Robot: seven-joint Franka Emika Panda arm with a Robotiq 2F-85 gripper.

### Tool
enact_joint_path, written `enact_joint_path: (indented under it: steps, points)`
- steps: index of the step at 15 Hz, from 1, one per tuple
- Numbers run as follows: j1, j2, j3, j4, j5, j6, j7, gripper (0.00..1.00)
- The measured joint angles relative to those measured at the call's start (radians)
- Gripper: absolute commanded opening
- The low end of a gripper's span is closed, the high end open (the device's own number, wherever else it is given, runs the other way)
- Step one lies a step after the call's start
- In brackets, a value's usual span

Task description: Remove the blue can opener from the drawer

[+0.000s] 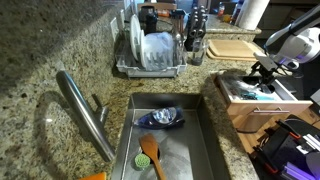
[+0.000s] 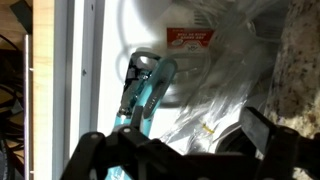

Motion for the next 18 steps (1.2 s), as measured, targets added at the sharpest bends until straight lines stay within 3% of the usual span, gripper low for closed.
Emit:
enact_joint_path:
  steps: [5,9,14,18]
  points:
    - [0.001,0.024,-0.001,0.001,-0.001,0.027,0.002,1.00]
    - [0.035,0.077,-0.075,-0.002,-0.183,0.046,0.138,1.00]
    - [0.051,0.110,-0.094,0.000,-0.196,0.068,0.148,1.00]
    - [0.051,0.125,-0.092,0.009,-0.202,-0.145,0.163,1.00]
